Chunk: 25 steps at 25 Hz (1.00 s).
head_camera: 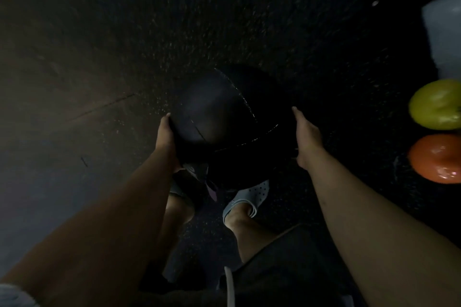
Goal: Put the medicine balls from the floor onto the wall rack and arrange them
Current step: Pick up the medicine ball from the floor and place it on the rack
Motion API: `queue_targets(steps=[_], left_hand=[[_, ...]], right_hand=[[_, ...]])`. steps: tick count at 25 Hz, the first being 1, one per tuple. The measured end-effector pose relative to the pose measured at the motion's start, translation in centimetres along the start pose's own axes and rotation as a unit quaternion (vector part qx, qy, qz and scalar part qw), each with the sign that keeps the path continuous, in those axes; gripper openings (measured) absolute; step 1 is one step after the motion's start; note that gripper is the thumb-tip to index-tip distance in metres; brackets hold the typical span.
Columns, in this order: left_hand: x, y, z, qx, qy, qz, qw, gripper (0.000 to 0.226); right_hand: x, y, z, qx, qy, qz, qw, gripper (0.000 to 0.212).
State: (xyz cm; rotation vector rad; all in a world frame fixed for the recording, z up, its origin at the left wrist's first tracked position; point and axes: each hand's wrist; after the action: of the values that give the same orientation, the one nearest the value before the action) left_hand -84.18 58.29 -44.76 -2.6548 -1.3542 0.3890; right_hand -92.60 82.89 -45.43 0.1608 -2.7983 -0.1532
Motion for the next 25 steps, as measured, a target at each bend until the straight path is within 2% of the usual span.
queue_targets(steps=[3, 7, 9, 14, 16, 18, 21, 25], left_hand=[[-2.6, -6.1, -7.6, 0.079, -0.057, 0.020, 0.995, 0.049], [-6.3, -16.7, -20.1, 0.163, -0.120, 0.109, 0.973, 0.056], [-7.2, -21.8, -27.2, 0.223, -0.139, 0.160, 0.951, 0.056], [-6.3, -33.0, -41.2, 0.379, -0.173, 0.227, 0.880, 0.060], [-4.6, -37.0, -47.6, 0.440, -0.180, 0.244, 0.845, 0.059], [-2.4, -40.0, -53.7, 0.511, -0.188, 0.256, 0.799, 0.057], [1.4, -43.2, -61.1, 0.598, -0.187, 0.263, 0.734, 0.062], [7.8, -45.7, -70.5, 0.670, -0.184, 0.284, 0.661, 0.063]], right_hand=[[4.0, 3.7, -9.1, -0.041, 0.032, 0.052, 0.997, 0.064], [9.9, 9.7, -23.3, -0.088, 0.145, 0.148, 0.974, 0.065], [12.5, 12.7, -30.3, -0.132, 0.236, 0.155, 0.950, 0.061], [15.9, 20.5, -46.9, -0.280, 0.384, 0.233, 0.848, 0.060], [15.5, 23.6, -53.8, -0.332, 0.435, 0.267, 0.793, 0.061], [14.0, 26.3, -60.0, -0.360, 0.478, 0.333, 0.729, 0.062], [11.1, 29.7, -67.7, -0.395, 0.524, 0.363, 0.662, 0.054], [6.5, 34.7, -76.6, -0.445, 0.573, 0.389, 0.568, 0.053]])
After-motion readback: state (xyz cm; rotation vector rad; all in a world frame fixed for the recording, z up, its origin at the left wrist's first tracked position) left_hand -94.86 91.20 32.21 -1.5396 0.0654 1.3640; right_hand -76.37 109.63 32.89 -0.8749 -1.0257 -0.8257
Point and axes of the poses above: each hand's wrist, its own z-axis towards the middle knuckle, its own y-axis out of the back of the hand, x = y × z, and after that the axes turned 12 degrees about x, right-handed
